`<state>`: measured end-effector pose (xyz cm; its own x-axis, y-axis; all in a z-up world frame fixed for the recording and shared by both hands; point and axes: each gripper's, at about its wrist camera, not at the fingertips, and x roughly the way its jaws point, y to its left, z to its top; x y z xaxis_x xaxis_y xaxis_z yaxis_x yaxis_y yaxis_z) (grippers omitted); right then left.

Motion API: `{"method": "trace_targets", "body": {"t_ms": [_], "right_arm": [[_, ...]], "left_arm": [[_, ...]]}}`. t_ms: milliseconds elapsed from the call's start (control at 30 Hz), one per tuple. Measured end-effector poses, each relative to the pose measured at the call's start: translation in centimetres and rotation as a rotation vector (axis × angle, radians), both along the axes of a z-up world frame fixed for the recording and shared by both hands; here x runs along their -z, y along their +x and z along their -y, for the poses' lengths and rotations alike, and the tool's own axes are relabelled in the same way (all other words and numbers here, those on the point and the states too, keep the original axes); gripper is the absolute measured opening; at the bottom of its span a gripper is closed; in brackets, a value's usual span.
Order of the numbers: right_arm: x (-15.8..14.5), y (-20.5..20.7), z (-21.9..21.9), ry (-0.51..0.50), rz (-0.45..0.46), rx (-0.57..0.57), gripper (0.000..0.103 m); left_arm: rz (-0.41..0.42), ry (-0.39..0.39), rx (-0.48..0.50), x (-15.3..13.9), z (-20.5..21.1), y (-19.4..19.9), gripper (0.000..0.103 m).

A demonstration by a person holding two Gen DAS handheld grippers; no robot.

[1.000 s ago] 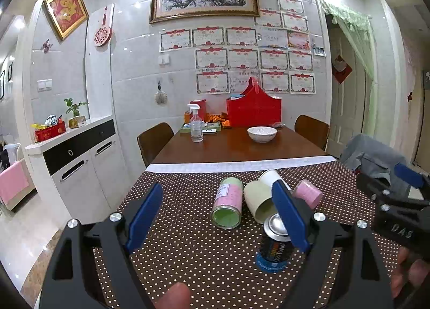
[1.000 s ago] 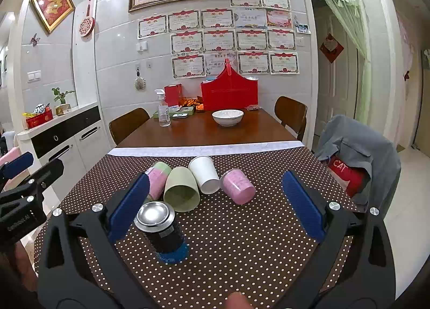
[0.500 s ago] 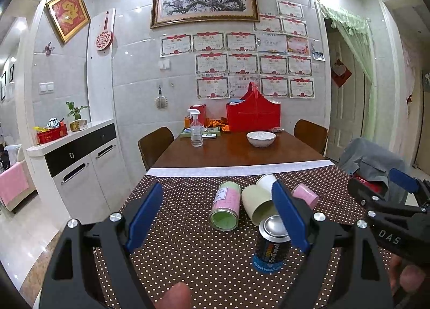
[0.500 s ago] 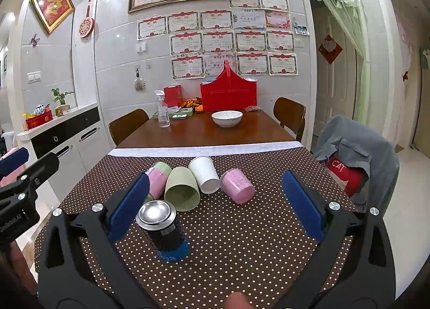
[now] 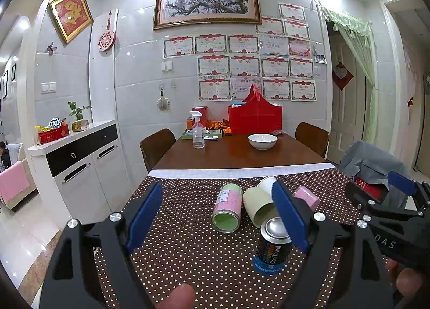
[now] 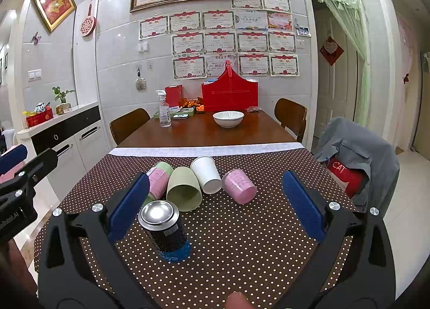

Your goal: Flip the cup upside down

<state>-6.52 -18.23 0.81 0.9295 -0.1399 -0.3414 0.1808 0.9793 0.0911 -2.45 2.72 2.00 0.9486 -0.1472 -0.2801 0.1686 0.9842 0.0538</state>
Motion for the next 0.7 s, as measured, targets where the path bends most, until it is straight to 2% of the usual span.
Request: {"method": "trace_targets", "body": {"t_ms": [700], "right_arm": [[-0.13, 0.3, -0.44, -0.005, -0.004, -0.006, 0.097]], "left_arm": [[0.011, 0.001, 0.023, 0.33, 0.13, -0.07, 0.082]]}}
